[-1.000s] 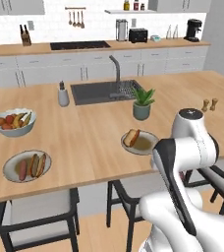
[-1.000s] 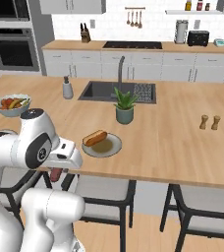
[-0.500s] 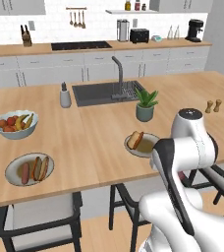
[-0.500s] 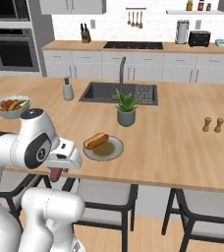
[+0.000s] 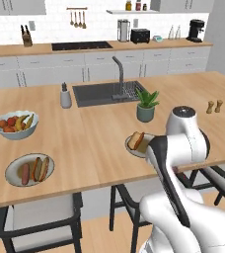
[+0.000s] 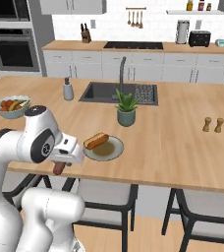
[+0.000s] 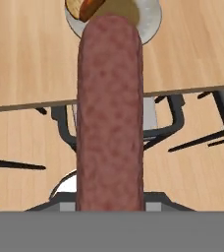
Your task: Place one bun and one sausage from the bowl on each plate.
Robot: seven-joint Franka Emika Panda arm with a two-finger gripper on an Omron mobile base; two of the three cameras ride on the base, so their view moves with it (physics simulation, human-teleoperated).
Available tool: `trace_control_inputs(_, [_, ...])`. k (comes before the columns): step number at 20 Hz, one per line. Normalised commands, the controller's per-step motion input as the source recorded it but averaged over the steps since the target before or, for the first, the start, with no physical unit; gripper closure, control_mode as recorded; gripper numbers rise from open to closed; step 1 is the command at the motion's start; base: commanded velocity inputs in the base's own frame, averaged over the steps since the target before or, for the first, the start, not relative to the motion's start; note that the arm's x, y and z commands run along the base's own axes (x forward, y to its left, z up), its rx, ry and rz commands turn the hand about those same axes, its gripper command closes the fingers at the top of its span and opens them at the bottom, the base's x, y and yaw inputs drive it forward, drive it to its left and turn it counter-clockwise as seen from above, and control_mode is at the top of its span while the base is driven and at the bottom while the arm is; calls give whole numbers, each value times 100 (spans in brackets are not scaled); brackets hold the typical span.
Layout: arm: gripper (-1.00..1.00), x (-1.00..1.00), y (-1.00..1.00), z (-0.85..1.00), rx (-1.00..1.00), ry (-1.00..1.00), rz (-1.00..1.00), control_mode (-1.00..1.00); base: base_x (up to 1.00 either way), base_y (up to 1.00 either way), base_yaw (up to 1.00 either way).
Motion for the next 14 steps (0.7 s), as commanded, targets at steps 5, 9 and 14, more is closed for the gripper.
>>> trace_control_inputs(5, [100, 97, -18, 9, 1, -5, -26, -100, 0, 0, 0])
trace_control_inputs(9, [100, 100, -14, 0, 12, -2, -40, -100, 0, 0, 0])
trace_control_inputs(14, [100, 93, -35, 0, 41, -2, -13, -100, 0, 0, 0])
